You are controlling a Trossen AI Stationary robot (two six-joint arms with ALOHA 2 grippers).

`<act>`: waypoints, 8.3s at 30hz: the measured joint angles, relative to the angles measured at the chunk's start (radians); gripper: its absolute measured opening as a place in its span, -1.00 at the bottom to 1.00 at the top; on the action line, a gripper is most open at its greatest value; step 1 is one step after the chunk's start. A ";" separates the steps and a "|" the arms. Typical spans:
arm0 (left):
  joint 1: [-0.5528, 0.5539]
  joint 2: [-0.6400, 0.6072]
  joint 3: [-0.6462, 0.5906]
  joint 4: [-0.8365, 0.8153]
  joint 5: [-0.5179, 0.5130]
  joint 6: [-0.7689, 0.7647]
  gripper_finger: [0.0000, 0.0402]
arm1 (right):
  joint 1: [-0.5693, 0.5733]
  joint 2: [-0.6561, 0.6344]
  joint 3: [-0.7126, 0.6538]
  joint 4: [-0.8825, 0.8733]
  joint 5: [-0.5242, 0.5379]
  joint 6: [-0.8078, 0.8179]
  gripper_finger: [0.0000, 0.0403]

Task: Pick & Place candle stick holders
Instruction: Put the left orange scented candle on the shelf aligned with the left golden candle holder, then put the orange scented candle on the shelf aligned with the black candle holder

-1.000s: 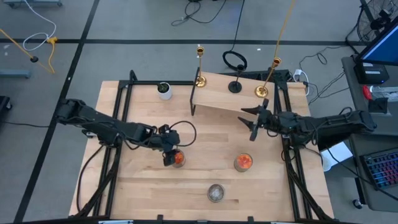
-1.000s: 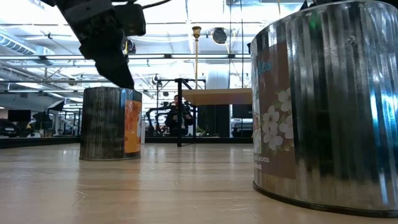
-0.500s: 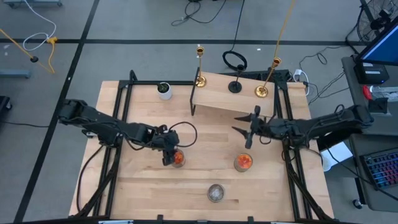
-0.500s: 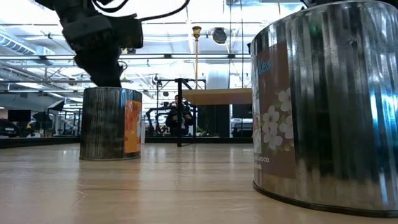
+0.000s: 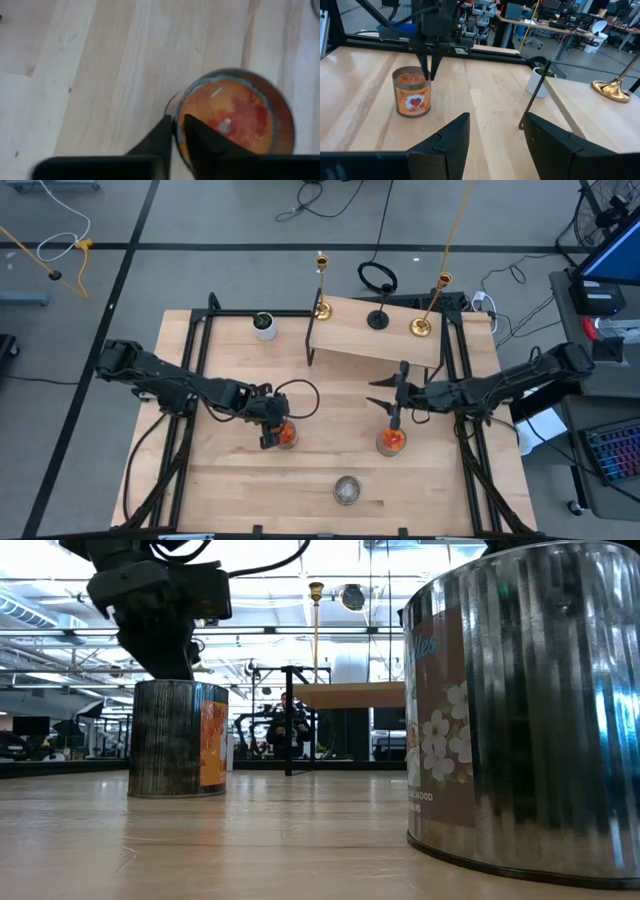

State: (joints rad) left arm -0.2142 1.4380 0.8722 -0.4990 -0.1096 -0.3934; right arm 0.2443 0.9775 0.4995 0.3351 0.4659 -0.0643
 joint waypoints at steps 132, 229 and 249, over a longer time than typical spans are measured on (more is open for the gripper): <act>0.508 0.043 0.363 0.039 -0.114 0.363 -0.94 | -0.154 0.166 0.000 0.309 -0.023 -0.029 -0.29; 0.053 -0.322 -0.094 0.419 0.006 0.330 -0.93 | 0.156 0.153 0.193 -0.900 -0.254 0.708 -0.74; 0.053 -0.322 -0.094 0.428 0.004 0.338 -0.95 | 0.123 0.149 0.329 -0.693 -0.127 0.533 -0.99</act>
State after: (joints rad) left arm -0.1608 1.1160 0.7784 -0.0707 -0.1055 -0.0555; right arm 0.3675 1.1267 0.8287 -0.3581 0.3392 0.4683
